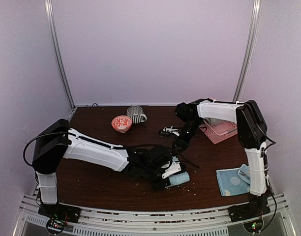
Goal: Roll the towels
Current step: Roll the towel at the center of the board.
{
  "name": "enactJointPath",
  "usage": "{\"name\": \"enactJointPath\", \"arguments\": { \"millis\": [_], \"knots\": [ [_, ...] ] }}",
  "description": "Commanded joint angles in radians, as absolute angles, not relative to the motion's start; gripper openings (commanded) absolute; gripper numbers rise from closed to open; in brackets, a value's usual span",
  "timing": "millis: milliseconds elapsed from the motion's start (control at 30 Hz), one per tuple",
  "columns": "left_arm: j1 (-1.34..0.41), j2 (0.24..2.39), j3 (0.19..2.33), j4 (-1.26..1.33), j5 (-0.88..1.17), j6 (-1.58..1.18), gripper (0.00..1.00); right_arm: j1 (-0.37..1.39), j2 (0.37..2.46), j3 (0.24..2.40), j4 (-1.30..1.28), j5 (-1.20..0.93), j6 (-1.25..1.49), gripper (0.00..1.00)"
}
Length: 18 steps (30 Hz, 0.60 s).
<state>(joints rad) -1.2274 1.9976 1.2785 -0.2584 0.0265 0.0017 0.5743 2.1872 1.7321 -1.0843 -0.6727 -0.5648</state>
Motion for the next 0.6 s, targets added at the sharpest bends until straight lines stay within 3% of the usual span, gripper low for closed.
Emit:
{"name": "enactJointPath", "arguments": {
  "millis": [0, 167, 267, 367, 567],
  "knots": [
    [-1.134, 2.039, 1.273, -0.305, 0.195, -0.104, 0.04, 0.484, 1.967, 1.817, -1.018, -0.661, -0.475, 0.32],
    [-1.024, 2.057, 1.235, -0.229, 0.406, -0.225, 0.05, 0.450, 1.717, 1.792, -0.896, -0.712, -0.406, 0.36],
    [-0.965, 2.064, 1.189, -0.141, 0.543, -0.304, 0.05, 0.457, 1.548, 1.637, -0.750, -0.869, -0.333, 0.39],
    [-0.935, 2.091, 1.165, -0.076, 0.652, -0.354, 0.07, 0.524, 1.433, 1.522, -0.781, -0.994, -0.466, 0.43],
    [-0.919, 2.134, 1.123, 0.033, 0.774, -0.447, 0.08, 0.752, 1.401, 1.332, -0.858, -0.615, -0.701, 0.41]
  ]
}}
